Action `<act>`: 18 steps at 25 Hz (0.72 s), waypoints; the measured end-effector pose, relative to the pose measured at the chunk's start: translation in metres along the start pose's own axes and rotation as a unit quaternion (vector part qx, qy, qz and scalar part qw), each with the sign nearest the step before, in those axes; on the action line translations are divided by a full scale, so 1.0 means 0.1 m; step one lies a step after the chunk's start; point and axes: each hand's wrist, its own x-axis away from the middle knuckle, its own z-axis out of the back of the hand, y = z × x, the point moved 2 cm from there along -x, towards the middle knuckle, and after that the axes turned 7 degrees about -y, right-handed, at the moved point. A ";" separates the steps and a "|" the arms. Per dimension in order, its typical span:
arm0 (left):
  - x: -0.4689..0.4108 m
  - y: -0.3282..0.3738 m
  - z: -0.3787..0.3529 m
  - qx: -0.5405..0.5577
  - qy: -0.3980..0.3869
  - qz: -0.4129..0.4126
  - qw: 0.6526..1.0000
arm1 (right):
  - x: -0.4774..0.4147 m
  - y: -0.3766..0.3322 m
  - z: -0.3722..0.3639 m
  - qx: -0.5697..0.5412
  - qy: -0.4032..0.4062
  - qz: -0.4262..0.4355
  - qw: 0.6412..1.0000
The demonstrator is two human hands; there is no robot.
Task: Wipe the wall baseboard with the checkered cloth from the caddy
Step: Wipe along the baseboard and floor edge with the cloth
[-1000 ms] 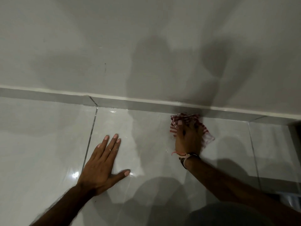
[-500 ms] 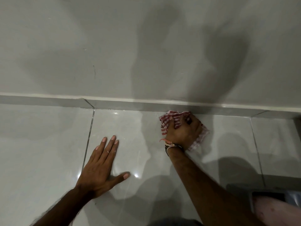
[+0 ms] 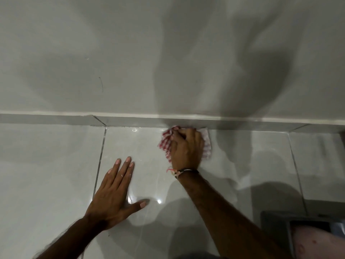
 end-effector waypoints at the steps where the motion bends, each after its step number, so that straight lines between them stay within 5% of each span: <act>1: 0.00 0.00 0.00 0.000 -0.004 0.002 1.000 | -0.02 -0.12 -0.06 0.019 -0.009 0.038 0.999; 6: -0.01 0.01 0.00 0.005 -0.001 0.007 1.000 | -0.07 -0.58 -0.31 0.046 -0.045 0.259 0.964; 9: 0.01 0.00 0.01 0.006 0.005 0.002 1.000 | -0.02 -0.39 -0.24 0.087 -0.095 0.315 0.940; 18: 0.02 0.04 0.04 0.022 0.019 -0.007 1.000 | 0.12 1.24 0.44 0.123 -0.029 -0.023 0.992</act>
